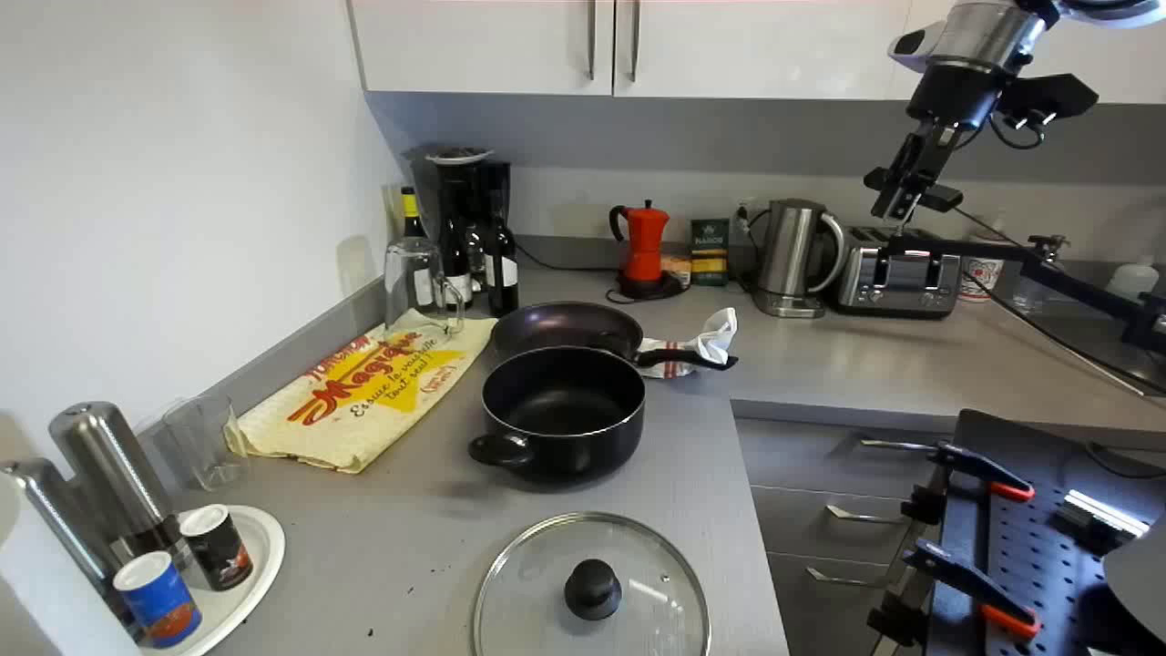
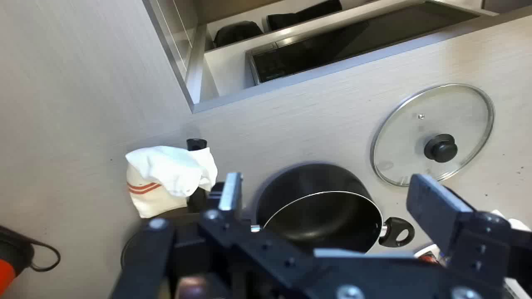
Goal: Put the glass lid on the black pot
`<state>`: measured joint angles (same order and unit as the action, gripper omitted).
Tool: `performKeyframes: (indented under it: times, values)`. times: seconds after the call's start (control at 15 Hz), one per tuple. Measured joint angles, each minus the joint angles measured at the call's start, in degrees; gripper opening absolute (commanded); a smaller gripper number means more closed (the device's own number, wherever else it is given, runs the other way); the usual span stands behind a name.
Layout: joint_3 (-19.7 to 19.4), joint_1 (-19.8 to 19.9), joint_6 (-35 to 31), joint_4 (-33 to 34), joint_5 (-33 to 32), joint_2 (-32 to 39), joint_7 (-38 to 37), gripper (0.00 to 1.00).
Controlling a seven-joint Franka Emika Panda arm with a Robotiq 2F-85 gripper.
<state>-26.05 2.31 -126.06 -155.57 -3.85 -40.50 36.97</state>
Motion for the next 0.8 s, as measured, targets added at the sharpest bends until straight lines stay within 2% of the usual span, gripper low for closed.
performKeyframes:
  times: [0.53,0.8]
  values:
    - [0.2,0.1,0.0,0.0,0.2,0.0,0.0,1.00]
    - [2.1,0.4,-0.2,-0.3,0.4,0.9,0.0,1.00]
